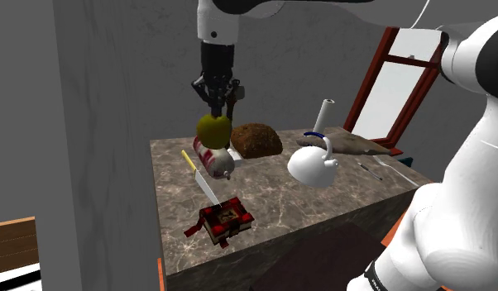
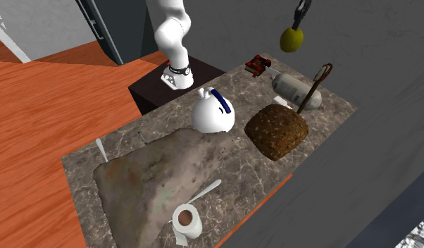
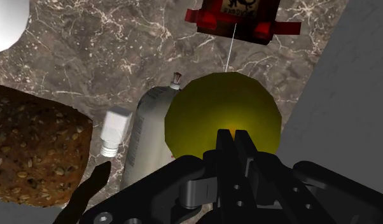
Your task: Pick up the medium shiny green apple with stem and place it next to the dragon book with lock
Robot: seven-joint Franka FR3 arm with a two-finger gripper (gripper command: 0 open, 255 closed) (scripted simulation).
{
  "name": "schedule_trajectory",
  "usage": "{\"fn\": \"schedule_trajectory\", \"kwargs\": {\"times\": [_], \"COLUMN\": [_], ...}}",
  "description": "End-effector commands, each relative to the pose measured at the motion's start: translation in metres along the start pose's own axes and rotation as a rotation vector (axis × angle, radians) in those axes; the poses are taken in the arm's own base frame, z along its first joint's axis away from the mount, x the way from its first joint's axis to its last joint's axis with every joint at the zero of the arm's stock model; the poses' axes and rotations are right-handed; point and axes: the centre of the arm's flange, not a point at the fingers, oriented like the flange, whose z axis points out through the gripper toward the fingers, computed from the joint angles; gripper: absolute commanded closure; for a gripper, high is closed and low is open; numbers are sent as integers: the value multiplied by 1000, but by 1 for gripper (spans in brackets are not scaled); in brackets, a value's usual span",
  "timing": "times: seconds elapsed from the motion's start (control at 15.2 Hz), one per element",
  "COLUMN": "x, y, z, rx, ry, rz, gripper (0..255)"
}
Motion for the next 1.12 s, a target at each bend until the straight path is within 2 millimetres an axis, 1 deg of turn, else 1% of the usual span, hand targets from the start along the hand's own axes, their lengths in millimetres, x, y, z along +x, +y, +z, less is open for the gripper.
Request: {"fn": "schedule_trajectory", "kwargs": {"times": [0.0, 0.46, 0.53, 1.06], "x": [7, 28, 29, 31], "y": [-26, -116, -124, -126], "z": [-4, -10, -11, 31], "rx": [1, 1, 1, 1], "ry": [0, 0, 0, 0], "rz": [1, 1, 1, 1], "gripper": [255, 255, 255, 255]}}
